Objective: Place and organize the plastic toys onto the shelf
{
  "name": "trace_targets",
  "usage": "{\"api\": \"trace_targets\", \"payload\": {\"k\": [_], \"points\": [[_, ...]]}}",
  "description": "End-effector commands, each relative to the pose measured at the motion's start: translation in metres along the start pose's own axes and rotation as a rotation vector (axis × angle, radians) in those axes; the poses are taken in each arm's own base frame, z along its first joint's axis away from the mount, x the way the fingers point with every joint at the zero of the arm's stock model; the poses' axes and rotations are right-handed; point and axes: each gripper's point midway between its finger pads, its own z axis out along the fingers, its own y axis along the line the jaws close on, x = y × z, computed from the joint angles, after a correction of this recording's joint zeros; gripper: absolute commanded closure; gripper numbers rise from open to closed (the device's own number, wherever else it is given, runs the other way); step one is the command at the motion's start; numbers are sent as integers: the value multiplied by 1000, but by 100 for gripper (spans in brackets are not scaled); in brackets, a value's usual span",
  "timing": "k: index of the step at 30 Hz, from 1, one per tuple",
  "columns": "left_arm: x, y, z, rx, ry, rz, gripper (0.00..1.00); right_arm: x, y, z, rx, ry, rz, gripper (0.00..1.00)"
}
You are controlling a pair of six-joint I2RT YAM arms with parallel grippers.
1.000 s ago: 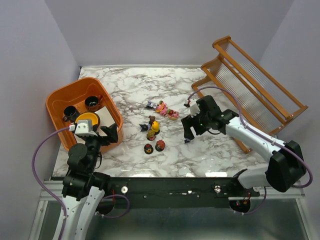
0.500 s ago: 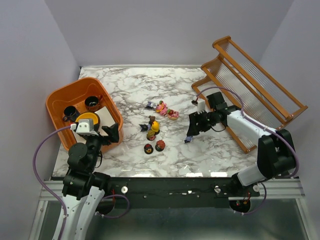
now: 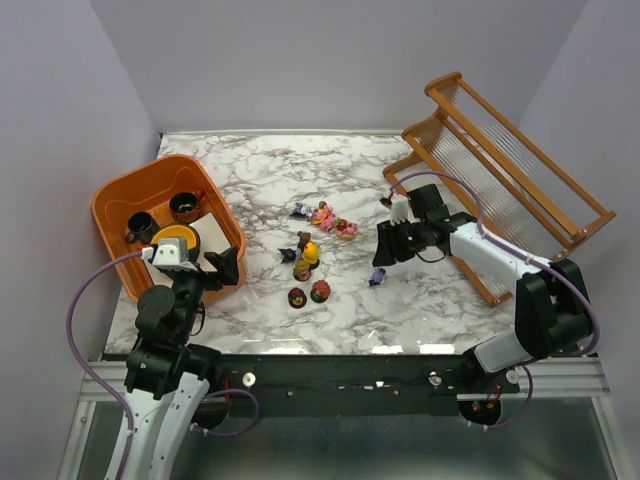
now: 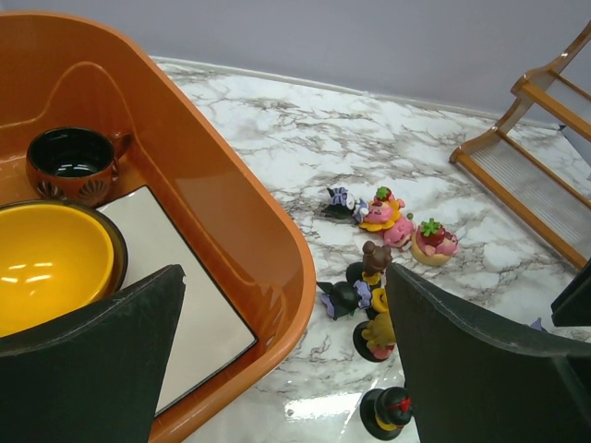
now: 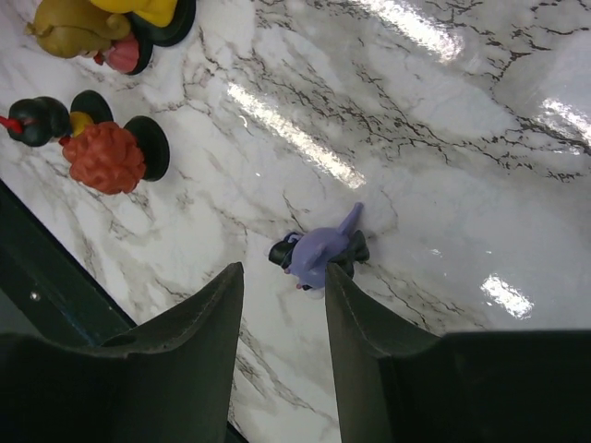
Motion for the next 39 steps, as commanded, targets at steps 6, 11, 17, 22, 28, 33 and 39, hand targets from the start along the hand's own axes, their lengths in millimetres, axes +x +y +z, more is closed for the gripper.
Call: {"api": "trace_targets", "payload": {"k": [6,11,17,22,28,33,39], "points": [[2,-6,2,36,-1,7,1,3,-16,13,264,-11,127,53],[0,-6,1,38,-8,6,1,7,-15,25,295,3,167,57],[-1,-7,1,42,-12,5,1,13,-19,32,346,32,181,61],[-1,-7,0,43,-15,4,1,17,-23,30,388,33,195,71],[-1,-8,0,49,-19,2,1,10,-18,18,399,-8,204,98],[-4,-16,2,87,-19,-13,1,-12,-2,-6,368,-115,201,99],[-8,-46,14,206,44,-53,1,-54,19,-50,332,-357,201,99]]}}
